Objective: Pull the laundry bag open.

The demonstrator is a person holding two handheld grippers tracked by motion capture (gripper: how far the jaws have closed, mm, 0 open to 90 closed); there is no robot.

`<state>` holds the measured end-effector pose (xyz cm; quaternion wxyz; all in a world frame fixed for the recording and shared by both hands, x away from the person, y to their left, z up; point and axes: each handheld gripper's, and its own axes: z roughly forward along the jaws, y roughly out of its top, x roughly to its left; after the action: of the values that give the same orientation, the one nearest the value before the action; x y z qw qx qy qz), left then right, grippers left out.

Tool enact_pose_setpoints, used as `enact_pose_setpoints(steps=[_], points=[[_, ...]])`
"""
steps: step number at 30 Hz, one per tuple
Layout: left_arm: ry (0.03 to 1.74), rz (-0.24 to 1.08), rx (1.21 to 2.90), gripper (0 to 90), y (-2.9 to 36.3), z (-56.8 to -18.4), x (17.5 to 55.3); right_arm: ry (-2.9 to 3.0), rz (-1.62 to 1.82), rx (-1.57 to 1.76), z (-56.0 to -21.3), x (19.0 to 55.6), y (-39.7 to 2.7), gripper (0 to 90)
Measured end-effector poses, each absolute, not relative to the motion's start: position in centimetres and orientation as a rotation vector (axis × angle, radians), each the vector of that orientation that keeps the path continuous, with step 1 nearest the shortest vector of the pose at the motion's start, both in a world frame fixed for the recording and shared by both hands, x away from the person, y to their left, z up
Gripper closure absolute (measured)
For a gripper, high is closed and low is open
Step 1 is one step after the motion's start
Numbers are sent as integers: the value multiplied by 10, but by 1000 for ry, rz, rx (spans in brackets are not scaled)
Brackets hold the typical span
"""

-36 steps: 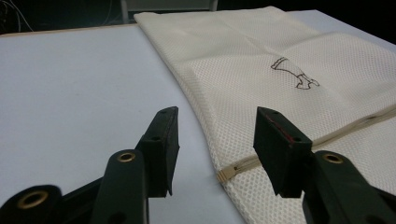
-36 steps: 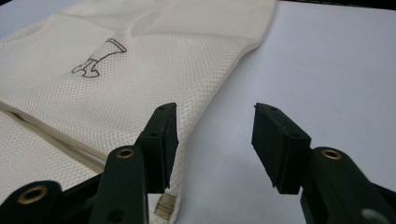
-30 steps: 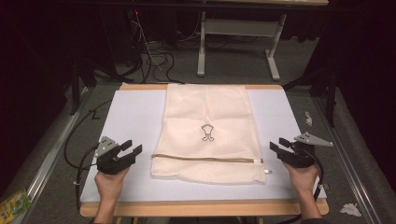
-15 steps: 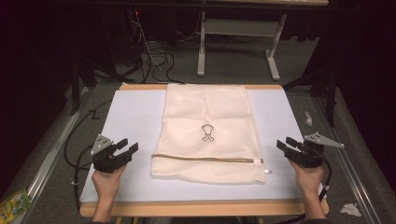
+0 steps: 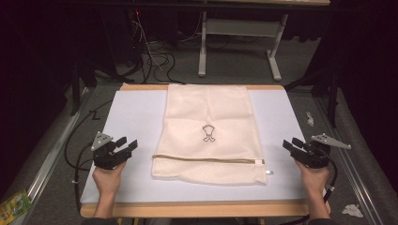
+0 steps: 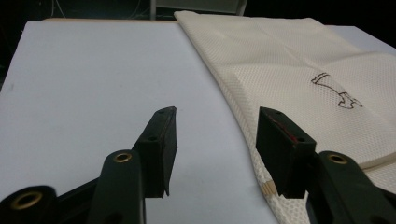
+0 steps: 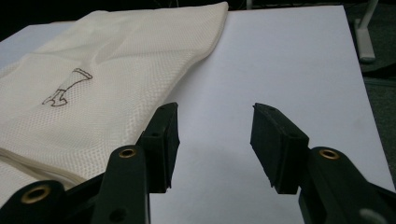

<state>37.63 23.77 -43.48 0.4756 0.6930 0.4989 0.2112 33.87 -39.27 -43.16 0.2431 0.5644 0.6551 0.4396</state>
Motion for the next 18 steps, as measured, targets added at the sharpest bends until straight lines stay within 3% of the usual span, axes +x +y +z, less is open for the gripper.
enact_pose_setpoints(steps=[18], points=[[1283,559,1728,490,227,-455,399,1745,1177,1585,-454,346,-398,568]])
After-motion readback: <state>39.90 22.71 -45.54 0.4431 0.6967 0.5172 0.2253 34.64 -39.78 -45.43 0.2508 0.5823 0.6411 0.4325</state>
